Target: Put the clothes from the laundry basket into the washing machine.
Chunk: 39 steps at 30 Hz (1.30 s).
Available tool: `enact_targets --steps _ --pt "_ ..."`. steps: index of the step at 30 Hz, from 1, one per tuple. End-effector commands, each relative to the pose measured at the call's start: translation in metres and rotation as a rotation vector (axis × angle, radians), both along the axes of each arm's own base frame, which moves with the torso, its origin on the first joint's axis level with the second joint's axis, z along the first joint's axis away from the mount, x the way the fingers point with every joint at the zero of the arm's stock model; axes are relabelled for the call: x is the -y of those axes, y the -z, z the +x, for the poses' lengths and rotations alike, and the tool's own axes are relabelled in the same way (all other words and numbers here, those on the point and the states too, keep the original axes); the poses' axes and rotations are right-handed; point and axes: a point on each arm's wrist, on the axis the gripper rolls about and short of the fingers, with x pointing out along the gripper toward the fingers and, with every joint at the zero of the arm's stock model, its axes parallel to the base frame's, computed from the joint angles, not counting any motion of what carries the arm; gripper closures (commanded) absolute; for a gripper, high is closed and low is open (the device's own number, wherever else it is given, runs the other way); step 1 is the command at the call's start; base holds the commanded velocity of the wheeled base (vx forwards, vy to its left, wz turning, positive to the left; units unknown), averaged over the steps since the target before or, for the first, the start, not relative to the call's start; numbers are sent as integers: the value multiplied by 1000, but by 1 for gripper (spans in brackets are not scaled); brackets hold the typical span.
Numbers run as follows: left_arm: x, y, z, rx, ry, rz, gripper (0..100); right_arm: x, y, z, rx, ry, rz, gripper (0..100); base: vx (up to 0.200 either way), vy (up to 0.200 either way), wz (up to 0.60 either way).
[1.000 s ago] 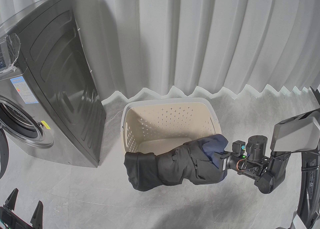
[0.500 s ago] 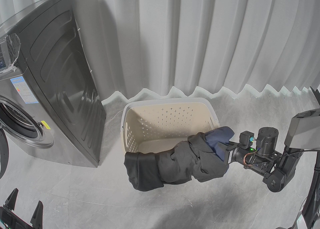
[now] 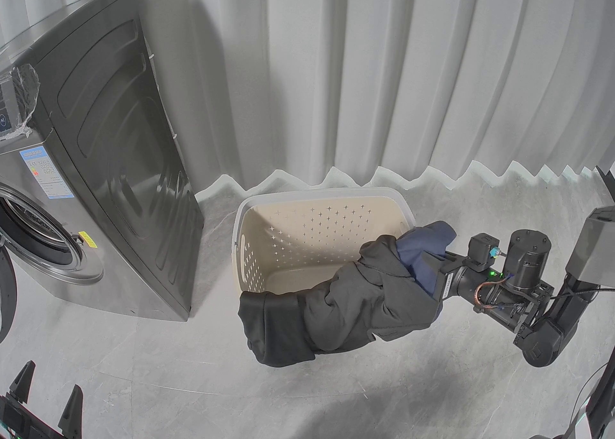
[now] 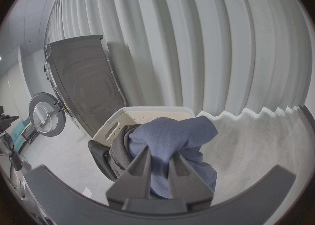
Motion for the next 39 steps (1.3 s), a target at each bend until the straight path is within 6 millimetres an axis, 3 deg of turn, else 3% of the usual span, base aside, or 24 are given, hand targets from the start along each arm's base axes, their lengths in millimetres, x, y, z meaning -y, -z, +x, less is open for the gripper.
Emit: enact_targets --steps 1,13,21,28,39 --pt "0 4 0 4 -2 -1 0 2 -22 -8 64 4 24 100 0 0 0" --pt "0 4 0 4 0 -1 0 -2 -32 -16 82 24 26 100 0 0 0" --pt "0 4 0 4 0 -1 0 1 -50 -22 123 23 34 100 0 0 0" --pt "0 4 0 4 0 -1 0 3 -56 -17 147 42 43 100 0 0 0" --pt "0 4 0 4 0 -1 0 14 -96 -22 270 75 92 100 0 0 0"
